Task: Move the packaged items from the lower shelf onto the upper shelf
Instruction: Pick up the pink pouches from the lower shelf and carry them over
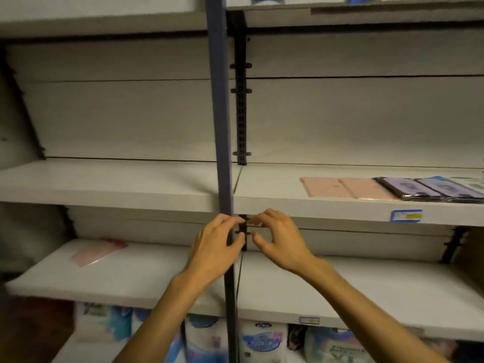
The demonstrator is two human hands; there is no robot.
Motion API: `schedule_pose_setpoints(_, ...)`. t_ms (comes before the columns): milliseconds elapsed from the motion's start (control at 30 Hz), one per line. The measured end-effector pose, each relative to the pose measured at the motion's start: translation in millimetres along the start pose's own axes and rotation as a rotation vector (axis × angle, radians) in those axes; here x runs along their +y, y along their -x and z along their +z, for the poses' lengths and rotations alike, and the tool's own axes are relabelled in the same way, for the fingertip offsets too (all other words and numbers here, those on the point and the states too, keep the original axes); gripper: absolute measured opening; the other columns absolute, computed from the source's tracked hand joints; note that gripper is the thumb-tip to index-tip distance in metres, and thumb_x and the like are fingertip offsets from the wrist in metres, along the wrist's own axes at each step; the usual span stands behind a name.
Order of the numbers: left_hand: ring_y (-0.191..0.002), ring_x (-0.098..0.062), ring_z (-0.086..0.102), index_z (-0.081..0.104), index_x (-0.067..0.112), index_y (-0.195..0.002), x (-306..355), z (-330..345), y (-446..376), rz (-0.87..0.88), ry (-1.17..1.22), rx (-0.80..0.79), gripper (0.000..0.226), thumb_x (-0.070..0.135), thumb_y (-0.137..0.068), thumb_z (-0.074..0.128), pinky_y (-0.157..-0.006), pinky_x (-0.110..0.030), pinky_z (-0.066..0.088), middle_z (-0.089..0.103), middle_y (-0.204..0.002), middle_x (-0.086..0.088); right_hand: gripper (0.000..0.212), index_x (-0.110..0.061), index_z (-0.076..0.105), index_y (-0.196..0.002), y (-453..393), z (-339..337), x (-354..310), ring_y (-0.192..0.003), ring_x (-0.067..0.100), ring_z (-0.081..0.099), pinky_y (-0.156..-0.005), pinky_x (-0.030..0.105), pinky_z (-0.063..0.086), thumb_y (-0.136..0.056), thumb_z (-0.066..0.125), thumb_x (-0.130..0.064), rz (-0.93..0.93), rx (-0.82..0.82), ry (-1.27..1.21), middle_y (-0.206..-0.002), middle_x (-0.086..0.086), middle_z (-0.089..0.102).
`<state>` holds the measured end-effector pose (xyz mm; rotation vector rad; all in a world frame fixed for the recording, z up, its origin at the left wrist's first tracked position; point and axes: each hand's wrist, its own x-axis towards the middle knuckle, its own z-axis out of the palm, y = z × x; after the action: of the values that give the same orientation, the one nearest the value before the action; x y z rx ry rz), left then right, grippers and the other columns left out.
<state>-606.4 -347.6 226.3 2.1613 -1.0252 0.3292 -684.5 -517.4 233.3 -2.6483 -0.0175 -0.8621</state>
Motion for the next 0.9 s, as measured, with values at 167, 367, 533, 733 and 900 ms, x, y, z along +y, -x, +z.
schedule_pose_setpoints(167, -0.109, -0.012, 0.057, 0.055, 0.037, -0.133, -92, -60, 34, -0.064, -0.071, -0.037, 0.037, 0.041, -0.096, 0.056, -0.088, -0.032, 0.052, 0.054, -0.127, 0.011, 0.034, -0.026, 0.066, -0.115, -21, 76, -74, -0.097, 0.010, 0.058, -0.084, 0.032, 0.049, -0.087, 0.052, -0.039, 0.007, -0.052, -0.045, -0.105, -0.009, 0.061)
schedule_pose_setpoints(367, -0.117, -0.016, 0.057, 0.053, 0.038, -0.136, -194, -118, 75, -0.169, -0.113, -0.084, 0.041, 0.043, -0.096, 0.053, -0.094, -0.037, 0.050, 0.055, -0.135, 0.010, 0.035, -0.025, 0.067, -0.114, -45, 159, -145, -0.097, 0.013, 0.062, -0.081, 0.035, 0.052, -0.084, 0.053, -0.037, 0.070, -0.127, -0.048, -0.110, -0.005, 0.065)
schedule_pose_setpoints(533, -0.118, -0.017, 0.057, 0.055, 0.034, -0.136, -268, -152, 100, -0.249, -0.139, -0.099, 0.040, 0.037, -0.097, 0.053, -0.095, -0.035, 0.049, 0.055, -0.136, 0.008, 0.034, -0.023, 0.066, -0.115, -64, 223, -184, -0.095, 0.017, 0.064, -0.078, 0.031, 0.052, -0.085, 0.055, -0.036, 0.125, -0.200, -0.030, -0.111, -0.003, 0.067)
schedule_pose_setpoints(733, -0.116, -0.018, 0.059, 0.056, 0.032, -0.134, -359, -174, 115, -0.354, -0.164, -0.135, 0.038, 0.034, -0.096, 0.054, -0.092, -0.033, 0.049, 0.057, -0.135, 0.004, 0.035, -0.024, 0.063, -0.120, -93, 301, -208, -0.098, 0.015, 0.063, -0.080, 0.031, 0.052, -0.088, 0.056, -0.037, 0.196, -0.295, -0.026, -0.114, -0.005, 0.066)
schedule_pose_setpoints(900, -0.114, -0.022, 0.060, 0.056, 0.032, -0.133, -438, -193, 106, -0.423, -0.220, -0.218, 0.039, 0.036, -0.094, 0.054, -0.092, -0.036, 0.050, 0.059, -0.133, 0.001, 0.034, -0.025, 0.063, -0.118, -124, 368, -221, -0.096, 0.015, 0.063, -0.081, 0.034, 0.054, -0.087, 0.058, -0.038, 0.251, -0.333, -0.063, -0.113, -0.004, 0.067)
